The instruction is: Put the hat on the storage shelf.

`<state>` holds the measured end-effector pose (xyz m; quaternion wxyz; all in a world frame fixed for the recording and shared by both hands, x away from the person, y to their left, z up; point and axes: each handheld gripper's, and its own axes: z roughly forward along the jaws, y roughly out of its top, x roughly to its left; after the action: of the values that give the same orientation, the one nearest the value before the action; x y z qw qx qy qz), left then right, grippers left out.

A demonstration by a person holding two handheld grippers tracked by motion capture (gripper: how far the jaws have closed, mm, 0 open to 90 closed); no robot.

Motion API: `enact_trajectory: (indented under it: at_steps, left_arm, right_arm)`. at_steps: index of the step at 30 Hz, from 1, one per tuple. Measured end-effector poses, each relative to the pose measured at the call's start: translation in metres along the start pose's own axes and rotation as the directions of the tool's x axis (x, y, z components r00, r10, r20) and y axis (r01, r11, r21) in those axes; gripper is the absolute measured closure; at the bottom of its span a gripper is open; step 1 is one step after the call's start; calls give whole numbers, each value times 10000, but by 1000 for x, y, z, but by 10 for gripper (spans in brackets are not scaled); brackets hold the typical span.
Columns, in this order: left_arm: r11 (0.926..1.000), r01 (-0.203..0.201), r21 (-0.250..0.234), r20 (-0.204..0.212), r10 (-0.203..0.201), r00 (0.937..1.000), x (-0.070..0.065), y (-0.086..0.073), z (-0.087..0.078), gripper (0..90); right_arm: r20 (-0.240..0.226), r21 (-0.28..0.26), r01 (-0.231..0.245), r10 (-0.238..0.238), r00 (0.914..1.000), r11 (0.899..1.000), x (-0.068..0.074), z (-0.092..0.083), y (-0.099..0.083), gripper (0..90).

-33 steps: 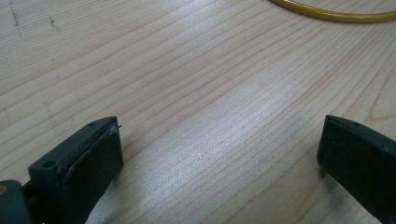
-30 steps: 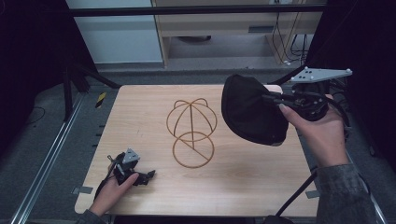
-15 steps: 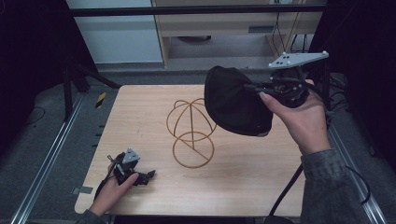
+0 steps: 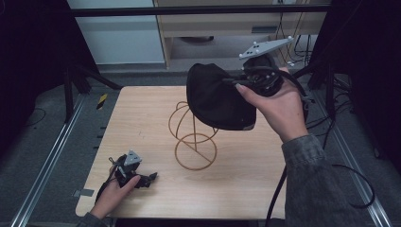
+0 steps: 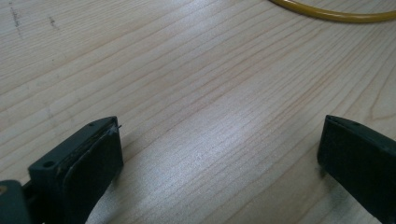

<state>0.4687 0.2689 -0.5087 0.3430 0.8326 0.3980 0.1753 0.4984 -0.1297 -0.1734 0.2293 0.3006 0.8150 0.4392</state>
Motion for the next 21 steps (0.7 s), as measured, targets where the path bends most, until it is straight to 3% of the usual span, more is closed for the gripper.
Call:
enact_trajectory:
  at_steps: [21]
  left_arm:
    - [10000,-10,8,4,10,10000,0,0,0,0]
  right_arm:
    - [-495,473,324,-301,9983,9984,17,38,24,782]
